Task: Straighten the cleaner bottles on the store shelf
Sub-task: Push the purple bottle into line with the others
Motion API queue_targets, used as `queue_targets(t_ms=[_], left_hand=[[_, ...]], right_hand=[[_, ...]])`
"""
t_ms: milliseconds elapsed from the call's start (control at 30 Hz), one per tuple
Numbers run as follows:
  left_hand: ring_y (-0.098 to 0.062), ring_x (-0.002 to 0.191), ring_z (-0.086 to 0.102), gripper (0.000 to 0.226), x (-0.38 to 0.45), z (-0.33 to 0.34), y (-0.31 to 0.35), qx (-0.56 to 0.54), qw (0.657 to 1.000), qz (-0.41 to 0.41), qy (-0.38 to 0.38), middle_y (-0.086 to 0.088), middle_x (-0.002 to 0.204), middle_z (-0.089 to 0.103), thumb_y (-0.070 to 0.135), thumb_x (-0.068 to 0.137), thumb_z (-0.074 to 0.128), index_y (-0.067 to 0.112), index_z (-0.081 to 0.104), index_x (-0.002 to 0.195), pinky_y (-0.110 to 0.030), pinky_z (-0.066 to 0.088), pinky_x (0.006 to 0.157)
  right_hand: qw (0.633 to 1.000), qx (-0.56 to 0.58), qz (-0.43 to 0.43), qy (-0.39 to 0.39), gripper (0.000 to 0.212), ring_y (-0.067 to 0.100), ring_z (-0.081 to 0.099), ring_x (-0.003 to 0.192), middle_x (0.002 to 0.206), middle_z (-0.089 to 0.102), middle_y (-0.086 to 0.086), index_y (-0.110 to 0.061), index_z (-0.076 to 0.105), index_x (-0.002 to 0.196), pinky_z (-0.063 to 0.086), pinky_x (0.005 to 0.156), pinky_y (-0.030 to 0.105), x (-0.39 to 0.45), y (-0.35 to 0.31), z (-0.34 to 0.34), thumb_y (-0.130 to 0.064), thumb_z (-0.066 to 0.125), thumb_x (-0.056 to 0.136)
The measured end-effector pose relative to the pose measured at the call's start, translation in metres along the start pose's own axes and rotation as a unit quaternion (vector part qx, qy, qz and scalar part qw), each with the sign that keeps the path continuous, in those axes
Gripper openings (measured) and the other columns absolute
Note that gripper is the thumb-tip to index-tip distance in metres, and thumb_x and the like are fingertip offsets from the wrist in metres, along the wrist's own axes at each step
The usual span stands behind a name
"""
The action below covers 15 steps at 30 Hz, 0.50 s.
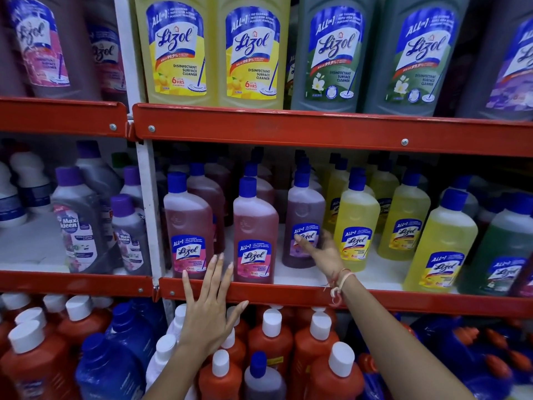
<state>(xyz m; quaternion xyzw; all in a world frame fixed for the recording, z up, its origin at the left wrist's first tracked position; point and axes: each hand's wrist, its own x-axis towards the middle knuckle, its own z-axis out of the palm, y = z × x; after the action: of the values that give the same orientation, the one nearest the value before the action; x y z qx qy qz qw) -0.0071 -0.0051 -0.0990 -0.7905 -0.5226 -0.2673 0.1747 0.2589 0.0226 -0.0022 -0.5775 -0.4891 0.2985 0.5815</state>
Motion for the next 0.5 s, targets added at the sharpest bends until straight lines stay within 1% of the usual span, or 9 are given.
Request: queue_targets(t_ms=[67,133,200,267,300,367,400,433,500], left_hand=[[-0.023,0.153,0.010,0.084,0.000,0.001,-0.001,0.002,1.000,0.003,0.000,-0.009,0.165,0.017,0.068,0.091,0.026,0.018,0.008,0.156,-0.063,0.001,0.119],[-0.023,0.153,0.009,0.086,0.000,0.001,0.000,-0.002,1.000,0.005,0.003,-0.010,0.165,0.017,0.069,0.091,0.026,0.017,0.008,0.156,-0.061,-0.003,0.119],[-0.023,0.153,0.009,0.087,0.000,0.001,0.000,-0.002,1.000,0.003,0.005,-0.010,0.165,0.018,0.070,0.090,0.026,0.017,0.008,0.156,-0.060,-0.005,0.120],[-0.023,0.153,0.009,0.087,0.000,0.001,0.000,-0.001,1.000,0.003,0.006,-0.010,0.165,0.017,0.070,0.090,0.028,0.017,0.009,0.156,-0.061,-0.004,0.120],[-0.023,0.153,0.009,0.088,0.000,0.001,0.001,-0.002,1.000,0.003,0.006,-0.010,0.165,0.017,0.070,0.089,0.029,0.016,0.010,0.156,-0.061,-0.003,0.120],[-0.023,0.153,0.009,0.088,0.001,0.002,0.001,-0.003,1.000,0.002,0.006,-0.010,0.165,0.017,0.070,0.089,0.032,0.016,0.012,0.156,-0.062,-0.002,0.120],[-0.023,0.153,0.008,0.088,0.001,0.001,0.001,-0.003,1.000,0.002,0.006,-0.010,0.165,0.017,0.070,0.089,0.032,0.016,0.012,0.156,-0.062,-0.002,0.120],[-0.023,0.153,0.008,0.088,0.001,0.001,0.001,-0.003,1.000,0.002,0.006,-0.009,0.165,0.016,0.070,0.089,0.032,0.016,0.011,0.156,-0.062,-0.001,0.119],[-0.022,0.153,0.007,0.088,0.001,0.001,0.001,-0.006,1.000,0.003,0.008,-0.010,0.165,0.017,0.070,0.089,0.032,0.016,0.012,0.156,-0.062,0.001,0.119]], right_hand=[[0.999,0.034,0.013,-0.024,0.045,0.020,0.064,0.092,0.108,0.068,0.009,-0.015,0.050,0.114,0.052,0.079,0.027,0.002,0.001,-0.001,-0.024,0.076,0.079],[0.999,0.033,0.009,-0.042,0.043,0.014,0.063,0.087,0.098,0.064,0.000,-0.018,0.046,0.113,0.052,0.078,0.026,0.001,0.002,-0.004,-0.022,0.073,0.081],[0.998,0.020,0.002,-0.057,0.046,0.012,0.064,0.088,0.099,0.064,-0.001,-0.018,0.045,0.116,0.054,0.078,0.027,0.001,0.002,-0.009,-0.024,0.073,0.081],[0.997,-0.007,-0.008,-0.074,0.054,0.019,0.066,0.098,0.107,0.067,0.004,-0.016,0.045,0.122,0.056,0.086,0.035,-0.001,0.002,-0.014,-0.028,0.075,0.079],[0.997,-0.015,-0.008,-0.082,0.056,0.020,0.066,0.100,0.108,0.067,0.003,-0.016,0.045,0.124,0.056,0.087,0.034,-0.003,0.002,-0.017,-0.028,0.075,0.078],[0.995,-0.028,-0.019,-0.096,0.054,0.011,0.066,0.095,0.103,0.067,-0.002,-0.017,0.045,0.123,0.057,0.078,0.022,-0.011,0.000,-0.022,-0.026,0.075,0.079],[0.994,-0.037,-0.026,-0.102,0.053,0.009,0.066,0.094,0.102,0.067,-0.003,-0.017,0.046,0.123,0.057,0.076,0.020,-0.014,-0.001,-0.025,-0.025,0.074,0.080],[0.993,-0.043,-0.029,-0.105,0.054,0.011,0.067,0.096,0.105,0.068,0.000,-0.017,0.046,0.123,0.057,0.079,0.022,-0.017,0.001,-0.027,-0.026,0.075,0.079],[0.992,-0.050,-0.032,-0.110,0.059,0.019,0.067,0.102,0.112,0.068,0.006,-0.016,0.046,0.126,0.057,0.088,0.035,-0.023,0.002,-0.031,-0.028,0.077,0.077]])
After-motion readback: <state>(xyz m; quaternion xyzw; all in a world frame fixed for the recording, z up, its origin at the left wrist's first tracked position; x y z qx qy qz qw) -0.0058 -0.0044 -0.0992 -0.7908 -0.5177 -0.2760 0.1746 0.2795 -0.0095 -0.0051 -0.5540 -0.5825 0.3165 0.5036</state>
